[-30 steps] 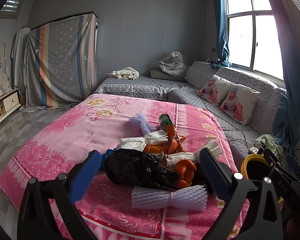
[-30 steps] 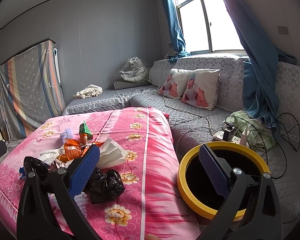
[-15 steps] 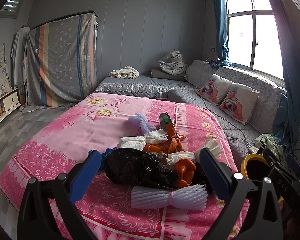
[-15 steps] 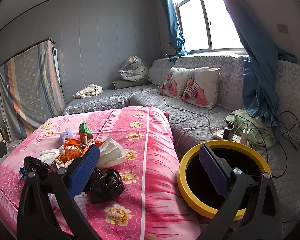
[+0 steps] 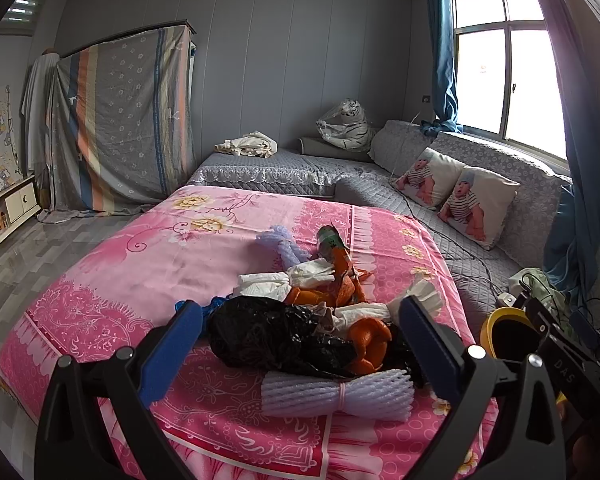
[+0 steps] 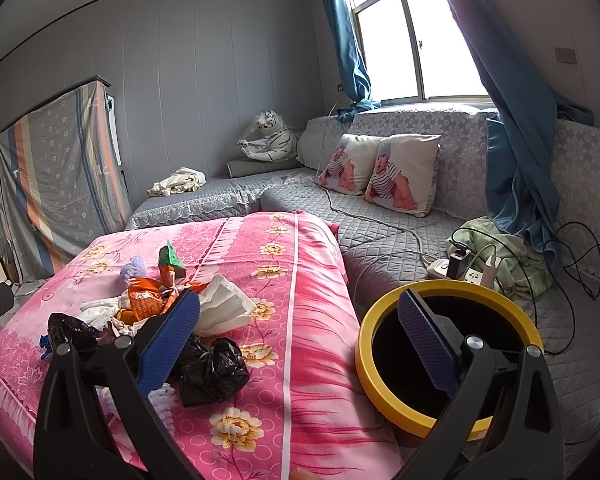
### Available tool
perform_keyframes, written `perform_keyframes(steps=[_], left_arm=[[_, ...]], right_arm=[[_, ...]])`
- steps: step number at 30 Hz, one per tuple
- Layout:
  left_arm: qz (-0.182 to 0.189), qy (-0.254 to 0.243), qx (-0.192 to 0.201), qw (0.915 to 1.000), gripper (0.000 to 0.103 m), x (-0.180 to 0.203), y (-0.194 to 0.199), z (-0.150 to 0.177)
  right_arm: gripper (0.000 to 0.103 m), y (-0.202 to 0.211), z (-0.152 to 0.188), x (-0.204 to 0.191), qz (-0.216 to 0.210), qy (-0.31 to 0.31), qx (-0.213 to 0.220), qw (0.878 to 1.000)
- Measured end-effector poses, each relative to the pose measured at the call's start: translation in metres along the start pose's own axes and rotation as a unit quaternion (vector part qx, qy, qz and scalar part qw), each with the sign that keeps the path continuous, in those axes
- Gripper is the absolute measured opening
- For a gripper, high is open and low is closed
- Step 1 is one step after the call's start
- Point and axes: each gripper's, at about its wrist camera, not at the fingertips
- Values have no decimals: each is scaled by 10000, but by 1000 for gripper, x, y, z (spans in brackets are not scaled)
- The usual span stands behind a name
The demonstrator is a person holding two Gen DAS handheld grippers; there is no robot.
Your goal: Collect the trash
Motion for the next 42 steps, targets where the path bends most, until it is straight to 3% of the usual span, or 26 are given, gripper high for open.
perform_keyframes(steps=[21,29,34,39,42], left_arm=[[43,69,-34,10000,95,1,-2,2],[234,366,-264,9987,95,-30,-20,-3],[87,106,-330,9994,95,-50,-32,2],[591,-178,-648,9960,95,-67,-44,19],[700,-183,-845,9938,95,-77,-53,29]], right_arm=[[95,1,-1,-1,28,-61,90,9999],[95,-15,-3,14,-153,-380,-168,9990],[95,-21,-2,15,-331,-134,-95,9993],[95,-38,5,14,-751,-84,-462,9961],[95,-49,12,6,-855,77,-648,9942]])
Point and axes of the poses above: each gripper's, at about its wrist camera, not at the fingertips, and y roughly against the way its jaws point, x to its right, z to its underside, and after that the axes turned 5 degrees about x, right-handed
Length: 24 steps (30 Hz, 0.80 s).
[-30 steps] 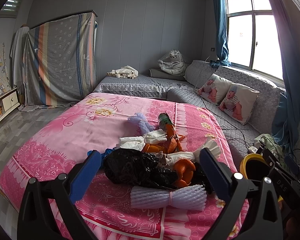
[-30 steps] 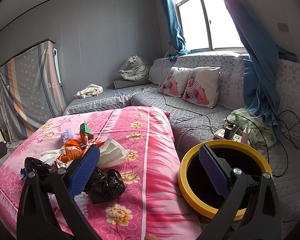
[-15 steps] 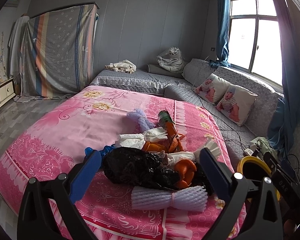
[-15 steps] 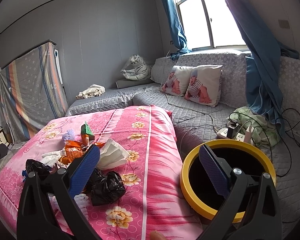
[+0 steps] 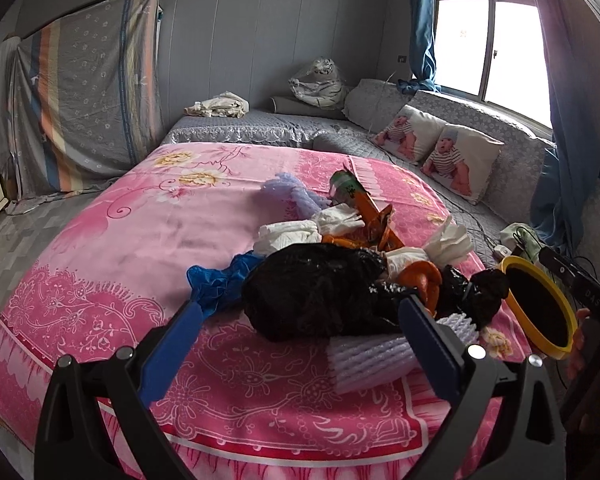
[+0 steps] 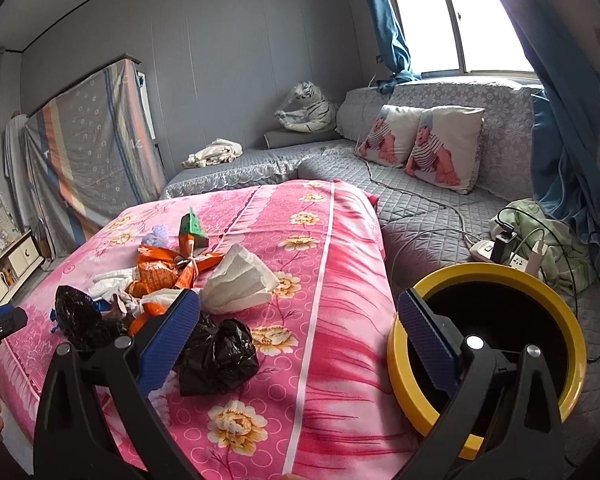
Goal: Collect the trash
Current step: 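Close the left tool on a black plastic bag while the right tool grasps another black bag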
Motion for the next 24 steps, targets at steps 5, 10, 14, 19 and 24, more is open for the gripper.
perform_keyframes(steps=[5,10,14,19,24], left_arm=[[21,214,-33,9998,95,-20,-11,1],[388,4,-59,9992,95,-12,-24,-8],[659,-310,-120,9973,95,3,-37,-17],[853,-543,-149,9948,95,14,-48,-25],[825,-821,-233,9929,95,21,-55,-28]], right_arm=[[95,-22,7,-7,-217,126,-352,9991],[95,-45,15,-10,-500,177,-872,9948],[95,-54,19,-14,-752,284,-1016,9916],[95,-57,18,-25,-1104,597,-1032,9867],[95,-68,19,-35,-1220,860,-1254,9808]])
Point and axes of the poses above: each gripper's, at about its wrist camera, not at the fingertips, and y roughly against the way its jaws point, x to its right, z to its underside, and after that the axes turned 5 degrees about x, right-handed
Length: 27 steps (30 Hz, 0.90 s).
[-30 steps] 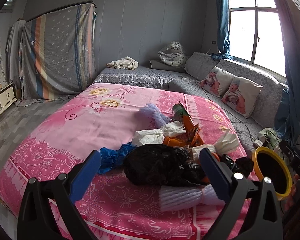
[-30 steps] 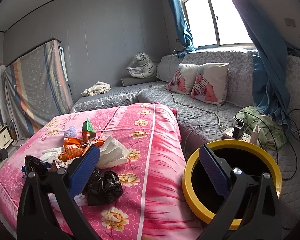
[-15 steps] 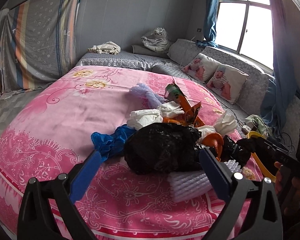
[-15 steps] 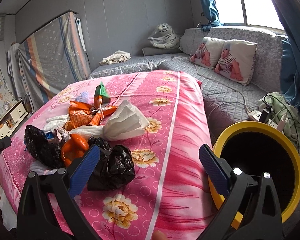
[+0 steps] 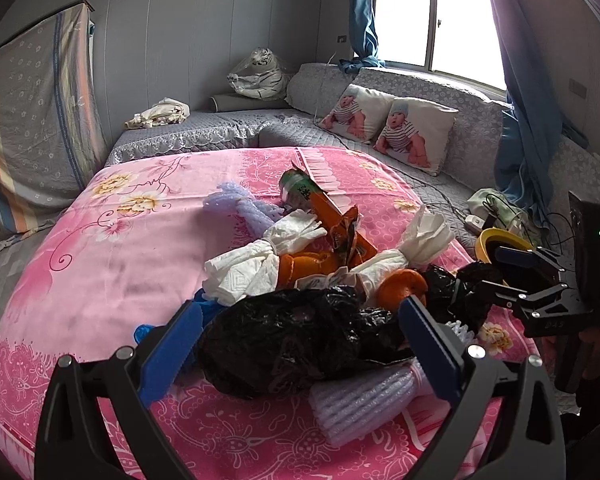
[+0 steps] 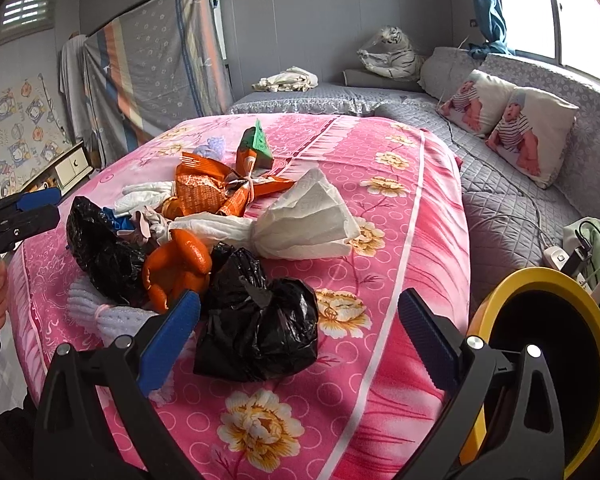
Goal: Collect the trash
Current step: 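Close the left tool on a black plastic bag while the right tool grasps another black bag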
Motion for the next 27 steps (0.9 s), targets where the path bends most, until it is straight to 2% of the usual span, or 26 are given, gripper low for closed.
perform_keyframes(steps=[6,11,14,17,19,20,21,22,24,27], left_arm=[[72,-248,-249,9994,95,3,-17,-1],[85,-225,-339,9991,95,2,-28,0],[61,-298,-356,9989,88,5,-29,2],[61,-318,-432,9985,75,7,-32,4],[62,-274,-505,9983,63,5,-35,5],[48,-254,-533,9982,59,5,-37,6],[38,-231,-570,9981,52,4,-38,7],[23,-212,-602,9980,43,4,-40,8],[-45,-194,-655,9977,31,4,-42,10],[-84,-176,-696,9974,21,4,-44,13]], right_arm=[[95,-12,-2,-1,-243,-137,-166,9995],[95,-21,-1,0,-320,-277,-292,9987],[95,-26,1,4,-375,-418,-390,9977],[95,-29,3,7,-409,-542,-421,9968],[93,-32,3,10,-460,-626,-467,9959],[89,-33,4,11,-481,-657,-491,9955],[78,-35,4,11,-485,-664,-526,9952],[73,-36,5,10,-445,-656,-549,9953],[70,-37,6,11,-429,-651,-545,9955],[57,-37,5,10,-456,-621,-534,9956]])
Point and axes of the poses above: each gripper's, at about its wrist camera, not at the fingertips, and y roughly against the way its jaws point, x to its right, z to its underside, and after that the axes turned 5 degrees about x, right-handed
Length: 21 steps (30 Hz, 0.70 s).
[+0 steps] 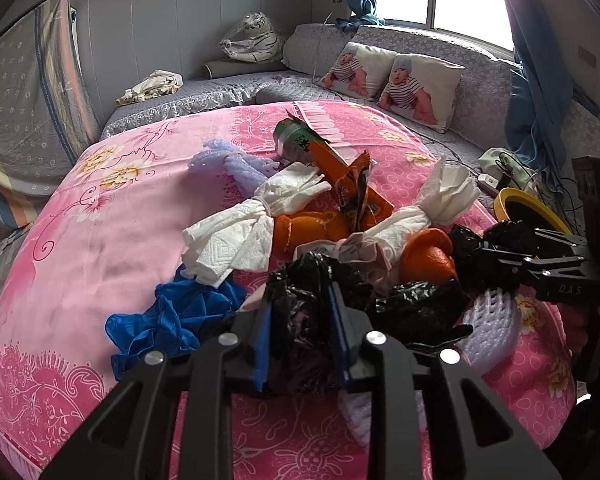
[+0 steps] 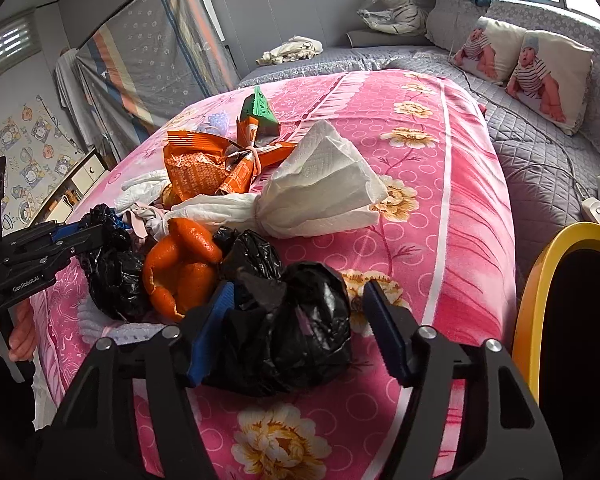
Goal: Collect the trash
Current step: 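Close the left tool on a black plastic bag while the right tool grasps another black bag, then lift the black bags and carry both tools over the yellow bin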
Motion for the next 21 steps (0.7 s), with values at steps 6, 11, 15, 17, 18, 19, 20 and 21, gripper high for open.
perform_keyframes(steps=[6,11,15,17,18,19,20,21], left_arm=[[-1,138,80,9999,15,0,4,2],[137,396,219,9989,15,-8,17,1],[179,659,389,9969,15,-17,30,1],[218,842,493,9950,15,-25,38,1],[238,935,547,9938,15,-29,43,1],[261,1030,604,9925,15,-33,47,1],[277,1109,656,9913,15,-36,52,1],[263,1163,708,9903,15,-39,57,2]], right_arm=[[39,2,0,-1,-115,10,31,9999],[33,10,0,-4,-249,-8,140,9996],[32,18,-2,-2,-345,-169,247,9990],[32,26,-4,-2,-342,-221,388,9984],[32,31,-5,-1,-353,-240,466,9980],[32,36,-7,-1,-370,-256,531,9976],[32,42,-8,-1,-382,-274,605,9971],[32,47,-10,0,-389,-287,682,9965]])
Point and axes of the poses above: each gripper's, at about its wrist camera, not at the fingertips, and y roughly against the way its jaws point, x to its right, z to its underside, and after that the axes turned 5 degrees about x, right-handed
